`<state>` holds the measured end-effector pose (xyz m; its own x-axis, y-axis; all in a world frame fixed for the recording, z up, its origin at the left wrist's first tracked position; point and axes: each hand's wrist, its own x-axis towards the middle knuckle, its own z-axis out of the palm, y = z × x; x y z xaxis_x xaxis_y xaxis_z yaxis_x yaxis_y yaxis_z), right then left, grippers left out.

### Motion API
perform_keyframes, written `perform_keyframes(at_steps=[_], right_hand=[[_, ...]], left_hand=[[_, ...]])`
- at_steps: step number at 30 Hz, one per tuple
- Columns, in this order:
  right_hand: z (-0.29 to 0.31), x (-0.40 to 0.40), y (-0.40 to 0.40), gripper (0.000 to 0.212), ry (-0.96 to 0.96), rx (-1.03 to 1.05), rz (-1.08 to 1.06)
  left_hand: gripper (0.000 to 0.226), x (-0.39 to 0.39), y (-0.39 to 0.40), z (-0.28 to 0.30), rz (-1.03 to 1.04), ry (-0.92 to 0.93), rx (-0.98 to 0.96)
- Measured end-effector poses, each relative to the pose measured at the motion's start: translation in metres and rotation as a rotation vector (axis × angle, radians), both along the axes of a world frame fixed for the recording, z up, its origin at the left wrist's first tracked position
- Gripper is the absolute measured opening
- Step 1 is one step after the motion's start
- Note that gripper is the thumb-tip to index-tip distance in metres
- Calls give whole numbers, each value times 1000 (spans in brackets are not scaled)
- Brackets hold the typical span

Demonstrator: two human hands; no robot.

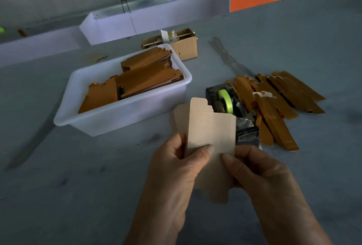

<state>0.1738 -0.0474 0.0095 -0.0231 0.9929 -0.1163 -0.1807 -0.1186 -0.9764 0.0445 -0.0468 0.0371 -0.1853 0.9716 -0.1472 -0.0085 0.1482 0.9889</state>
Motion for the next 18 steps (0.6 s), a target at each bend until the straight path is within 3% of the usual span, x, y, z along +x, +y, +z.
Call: perform_keyframes(at_steps=[2,7,12,15,18], right_hand=[[-2,1,0,22,-1,-1,-3],[-2,1,-3,14,-65,51,-9],[-3,-6,-12,32,-681,426,-225],[0,-13,-14,49,-620,408,-173],[5,-11,-14,43,-450,413,-21]], left_hand=[[11,1,0,0,-4,-51,-12],[12,3,3,-6,65,75,35],[21,10,2,-6,117,222,64],[19,13,1,-6,115,211,64],[14,14,-1,-2,73,121,49]])
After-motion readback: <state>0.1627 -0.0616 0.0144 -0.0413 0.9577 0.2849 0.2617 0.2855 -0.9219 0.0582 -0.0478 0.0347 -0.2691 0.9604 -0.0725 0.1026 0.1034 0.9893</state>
